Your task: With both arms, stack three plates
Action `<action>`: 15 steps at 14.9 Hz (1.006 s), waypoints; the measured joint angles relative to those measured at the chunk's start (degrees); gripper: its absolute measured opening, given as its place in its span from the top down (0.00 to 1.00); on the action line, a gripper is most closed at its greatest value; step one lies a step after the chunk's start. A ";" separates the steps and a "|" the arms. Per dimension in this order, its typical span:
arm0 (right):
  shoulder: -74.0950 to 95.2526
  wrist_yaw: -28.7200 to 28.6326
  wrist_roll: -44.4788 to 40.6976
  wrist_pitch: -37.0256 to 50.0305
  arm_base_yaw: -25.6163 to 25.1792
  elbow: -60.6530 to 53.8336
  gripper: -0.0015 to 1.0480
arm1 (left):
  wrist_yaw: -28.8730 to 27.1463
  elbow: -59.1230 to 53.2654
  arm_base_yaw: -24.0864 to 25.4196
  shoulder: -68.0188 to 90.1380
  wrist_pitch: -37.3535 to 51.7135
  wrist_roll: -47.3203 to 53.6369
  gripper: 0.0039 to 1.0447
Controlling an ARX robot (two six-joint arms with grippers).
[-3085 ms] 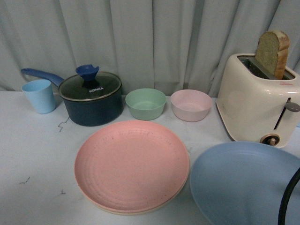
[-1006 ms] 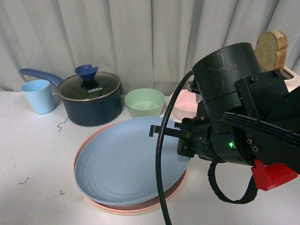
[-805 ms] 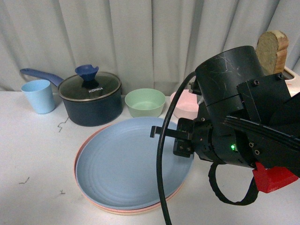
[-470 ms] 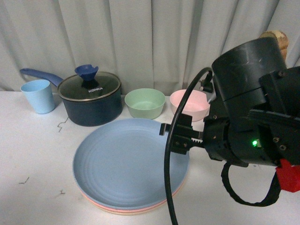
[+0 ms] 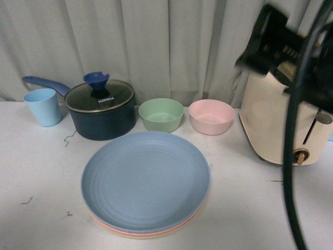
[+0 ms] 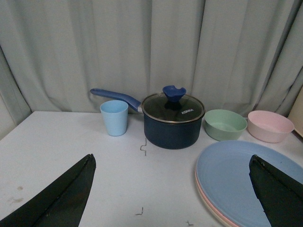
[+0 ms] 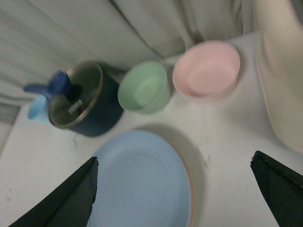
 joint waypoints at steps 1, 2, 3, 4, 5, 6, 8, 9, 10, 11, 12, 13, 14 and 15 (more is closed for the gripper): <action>-4.83 10.43 -9.14 16.35 -1.09 -7.17 0.22 | 0.07 0.00 0.00 0.00 0.04 0.02 0.06; -8.33 13.38 -13.42 20.17 -2.27 -11.30 0.29 | 0.00 0.00 0.00 0.00 0.02 0.02 0.06; -9.22 13.68 -14.62 20.87 -2.69 -12.26 0.31 | 0.00 0.00 0.00 0.00 0.02 0.02 0.06; -11.10 13.99 -17.35 21.92 -3.58 -14.10 0.34 | 0.00 0.00 0.00 0.00 -0.02 0.02 0.06; -13.00 14.03 -19.26 21.84 -4.55 -15.54 0.38 | 0.00 0.00 0.02 0.00 0.00 0.02 0.06; -19.82 13.55 -23.78 19.91 -7.34 -19.63 0.50 | 0.02 0.00 0.00 0.00 -0.02 0.02 0.06; -29.81 10.43 -27.61 16.06 -9.55 -25.31 0.72 | 0.04 0.00 0.00 0.00 0.00 0.02 0.06; -34.77 9.11 -28.13 13.16 -10.40 -27.98 0.84 | 0.02 0.00 0.00 0.00 0.02 0.02 0.06; -39.69 8.48 -28.55 9.84 -11.10 -30.25 0.95 | 0.00 0.00 0.00 0.00 0.00 0.02 0.06; -46.14 8.07 -29.07 5.66 -11.78 -32.50 0.98 | 0.02 0.00 0.00 0.00 0.00 0.02 0.06; -51.58 7.02 -29.07 4.39 -12.76 -34.75 0.98 | 0.02 0.00 0.00 0.00 0.00 0.02 0.06; -54.64 2.97 -29.11 4.44 -16.83 -36.04 0.98 | 0.02 0.00 0.00 0.00 0.02 0.02 0.06; -56.08 3.10 -29.09 4.02 -17.68 -37.38 0.98 | -0.02 0.00 0.00 0.00 0.00 0.02 0.06; -57.37 2.34 -29.11 3.10 -17.25 -39.10 0.98 | 0.02 0.00 0.00 0.00 0.00 0.02 0.06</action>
